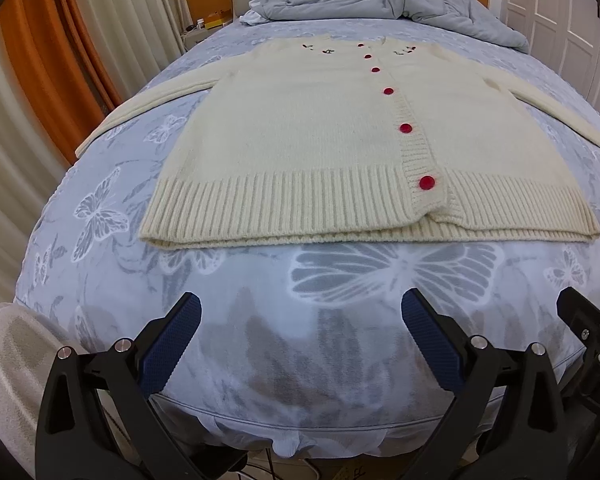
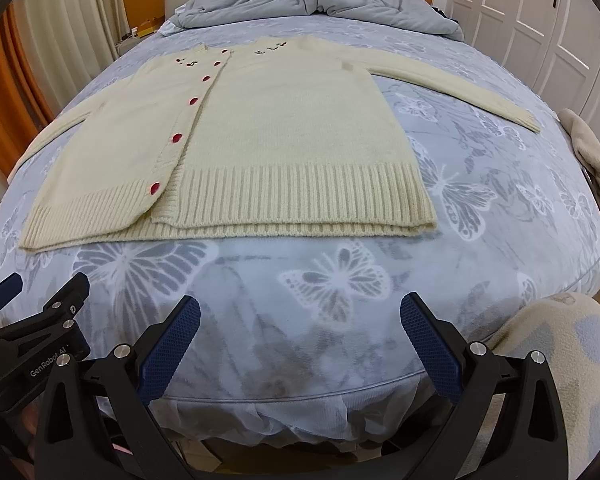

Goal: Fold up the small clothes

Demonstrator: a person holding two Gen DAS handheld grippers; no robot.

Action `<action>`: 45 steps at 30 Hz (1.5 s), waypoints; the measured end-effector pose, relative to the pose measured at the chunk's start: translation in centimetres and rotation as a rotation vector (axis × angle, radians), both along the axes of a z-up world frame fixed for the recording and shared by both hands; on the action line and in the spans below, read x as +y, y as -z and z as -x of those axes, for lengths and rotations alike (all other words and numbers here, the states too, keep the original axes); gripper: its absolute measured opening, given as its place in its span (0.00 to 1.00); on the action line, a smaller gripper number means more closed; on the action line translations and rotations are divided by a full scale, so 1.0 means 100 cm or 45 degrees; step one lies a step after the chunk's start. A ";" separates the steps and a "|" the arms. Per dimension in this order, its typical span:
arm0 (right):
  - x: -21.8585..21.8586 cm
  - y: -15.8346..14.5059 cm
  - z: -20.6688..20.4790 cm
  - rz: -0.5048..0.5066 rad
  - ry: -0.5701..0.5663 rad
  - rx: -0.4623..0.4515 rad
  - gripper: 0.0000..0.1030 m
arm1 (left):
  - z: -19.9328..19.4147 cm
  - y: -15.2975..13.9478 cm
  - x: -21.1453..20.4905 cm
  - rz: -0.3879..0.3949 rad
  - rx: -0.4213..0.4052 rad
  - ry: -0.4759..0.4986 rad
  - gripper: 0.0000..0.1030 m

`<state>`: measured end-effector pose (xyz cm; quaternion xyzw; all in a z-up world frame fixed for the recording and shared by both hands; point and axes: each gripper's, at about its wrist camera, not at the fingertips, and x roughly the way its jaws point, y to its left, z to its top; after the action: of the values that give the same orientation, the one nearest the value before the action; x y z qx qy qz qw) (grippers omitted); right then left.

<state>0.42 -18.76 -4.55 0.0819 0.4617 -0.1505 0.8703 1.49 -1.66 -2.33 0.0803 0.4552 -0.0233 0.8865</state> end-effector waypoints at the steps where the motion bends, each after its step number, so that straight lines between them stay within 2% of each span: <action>1: 0.000 0.000 0.000 0.001 -0.001 0.000 0.95 | 0.000 0.000 0.000 0.002 0.001 0.002 0.95; 32: 0.004 0.001 0.000 0.003 -0.001 0.004 0.95 | -0.001 0.003 0.002 -0.006 0.009 -0.008 0.95; 45: 0.005 0.005 0.000 -0.014 -0.006 0.011 0.95 | -0.004 0.004 0.007 0.035 0.030 -0.022 0.95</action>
<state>0.46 -18.29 -5.05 0.0851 0.4666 -0.1461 0.8681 1.88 -0.94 -2.71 0.0639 0.4659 -0.0229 0.8822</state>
